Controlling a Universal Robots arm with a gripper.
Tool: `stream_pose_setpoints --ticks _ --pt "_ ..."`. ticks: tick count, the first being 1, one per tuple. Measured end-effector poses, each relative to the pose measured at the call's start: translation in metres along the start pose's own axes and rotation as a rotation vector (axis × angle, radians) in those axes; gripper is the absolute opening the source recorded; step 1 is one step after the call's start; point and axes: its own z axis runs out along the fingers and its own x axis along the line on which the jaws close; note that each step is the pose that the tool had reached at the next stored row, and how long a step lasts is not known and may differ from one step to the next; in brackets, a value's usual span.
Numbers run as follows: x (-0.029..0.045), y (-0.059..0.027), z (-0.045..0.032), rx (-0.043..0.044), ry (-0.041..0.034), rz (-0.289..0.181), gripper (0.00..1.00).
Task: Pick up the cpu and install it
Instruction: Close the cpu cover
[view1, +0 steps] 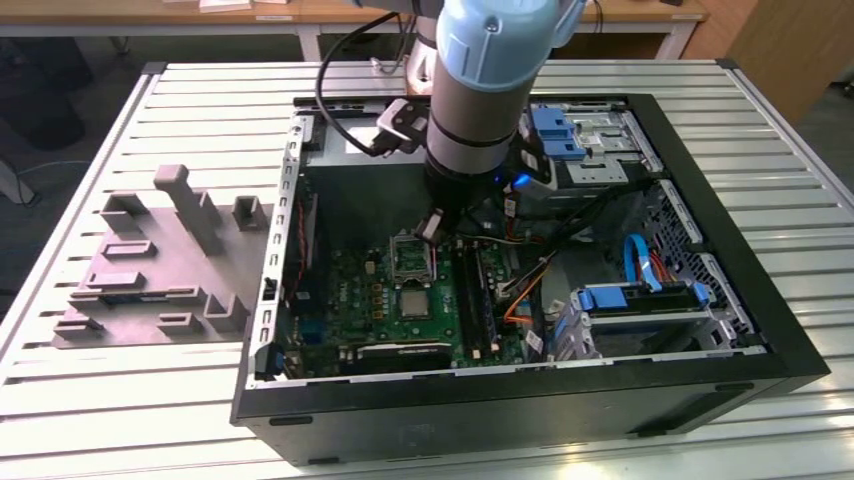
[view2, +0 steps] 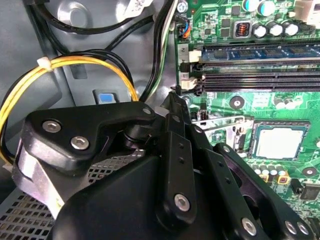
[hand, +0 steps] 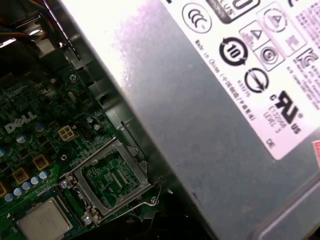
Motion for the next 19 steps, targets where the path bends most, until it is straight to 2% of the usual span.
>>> stream_pose_setpoints --ticks 5,11,17,19 --pt "0.0001 0.0003 0.0010 0.0042 0.0056 0.000 0.11" --pt "0.0003 0.0017 0.0012 0.0185 0.0258 0.001 0.11" --pt "-0.0002 0.0039 0.0002 0.0243 0.0340 0.002 0.11" --pt "-0.0004 0.0045 -0.0005 0.0285 0.0398 0.002 0.11"
